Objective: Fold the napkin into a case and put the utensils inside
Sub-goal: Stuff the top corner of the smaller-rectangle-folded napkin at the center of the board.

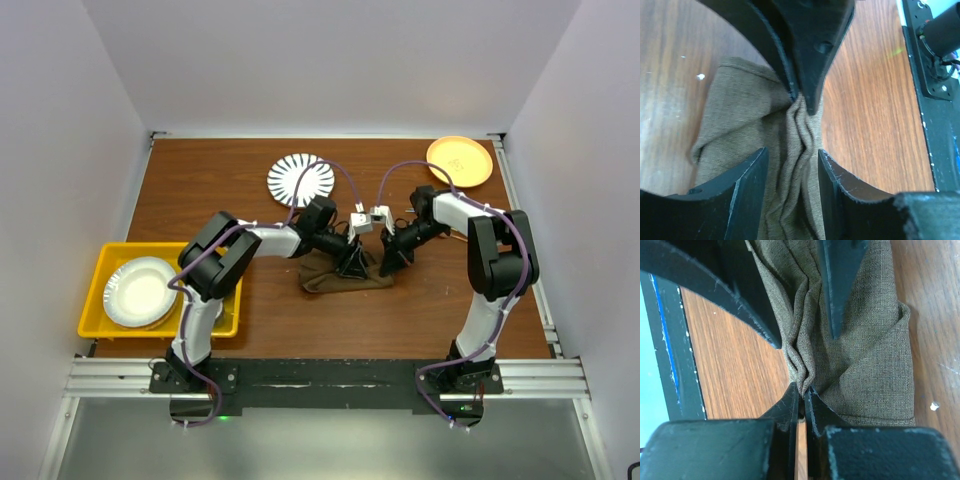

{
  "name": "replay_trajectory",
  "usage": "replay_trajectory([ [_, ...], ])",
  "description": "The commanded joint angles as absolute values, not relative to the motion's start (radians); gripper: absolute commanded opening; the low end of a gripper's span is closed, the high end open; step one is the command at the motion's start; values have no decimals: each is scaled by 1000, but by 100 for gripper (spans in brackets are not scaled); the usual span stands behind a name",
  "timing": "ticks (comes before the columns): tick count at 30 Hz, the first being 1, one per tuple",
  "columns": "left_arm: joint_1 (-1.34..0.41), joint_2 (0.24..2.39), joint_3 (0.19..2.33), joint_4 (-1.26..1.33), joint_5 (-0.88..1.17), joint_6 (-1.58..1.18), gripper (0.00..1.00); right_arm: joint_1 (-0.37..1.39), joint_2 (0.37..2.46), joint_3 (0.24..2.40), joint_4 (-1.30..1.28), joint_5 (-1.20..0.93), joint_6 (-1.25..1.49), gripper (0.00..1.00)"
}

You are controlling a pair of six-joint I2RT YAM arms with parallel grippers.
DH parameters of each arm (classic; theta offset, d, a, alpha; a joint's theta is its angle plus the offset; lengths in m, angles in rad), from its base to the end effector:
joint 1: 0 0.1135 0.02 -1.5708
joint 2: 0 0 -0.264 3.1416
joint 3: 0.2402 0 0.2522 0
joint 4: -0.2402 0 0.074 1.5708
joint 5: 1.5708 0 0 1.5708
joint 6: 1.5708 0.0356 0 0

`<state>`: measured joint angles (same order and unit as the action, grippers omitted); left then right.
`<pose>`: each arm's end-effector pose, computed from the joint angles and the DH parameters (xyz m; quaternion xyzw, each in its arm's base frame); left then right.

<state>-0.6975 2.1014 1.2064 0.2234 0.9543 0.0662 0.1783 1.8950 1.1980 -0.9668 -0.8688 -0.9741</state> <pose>0.3091 -0.2970 0.1288 0.4833 0.6680 -0.5130 0.2386 0.3115 0.0838 0.1559 -0.4773 0.7705 0.4039 0.1240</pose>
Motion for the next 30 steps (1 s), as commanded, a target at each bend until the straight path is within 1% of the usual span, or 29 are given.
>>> replay_trajectory([
  [1, -732, 2063, 1238, 278, 976, 63, 50, 195, 1901, 1238, -957, -913, -931, 0],
  [5, -738, 2077, 1253, 284, 976, 35, 47, 193, 1896, 1241, -945, -917, -905, 0],
  [8, -738, 2085, 1249, 314, 979, -32, 38, 192, 1891, 1236, -936, -913, -887, 0],
  [9, -738, 2086, 1246, 319, 976, -61, 31, 192, 1893, 1236, -934, -913, -884, 0],
  [11, -736, 2086, 1233, 334, 965, -84, 26, 193, 1888, 1233, -930, -913, -874, 0],
  [12, -735, 2086, 1229, 344, 962, -106, 19, 190, 1885, 1230, -925, -913, -870, 0],
  [14, -732, 2089, 1224, 344, 956, -123, 13, 192, 1881, 1229, -919, -911, -858, 0],
  [15, -727, 2094, 1223, 350, 956, -149, 7, 193, 1881, 1227, -916, -910, -856, 1],
  [17, -723, 2100, 1224, 351, 957, -173, 1, 192, 1871, 1226, -904, -908, -835, 7],
  [18, -716, 2105, 1223, 354, 956, -192, 0, 190, 1871, 1227, -899, -907, -825, 11],
  [20, -710, 2111, 1223, 360, 962, -212, 0, 187, 1862, 1230, -899, -900, -810, 24],
  [22, -704, 2115, 1221, 362, 971, -227, 0, 184, 1852, 1239, -900, -893, -802, 33],
  [23, -703, 2115, 1218, 367, 980, -232, 0, 181, 1845, 1244, -900, -887, -787, 41],
  [26, -699, 2114, 1212, 367, 989, -250, 0, 169, 1822, 1264, -888, -867, -727, 46],
  [28, -695, 2115, 1203, 371, 989, -271, 0, 164, 1810, 1275, -888, -867, -706, 47],
  [30, -690, 2123, 1193, 397, 991, -322, 0, 166, 1784, 1276, -847, -856, -641, 44],
])
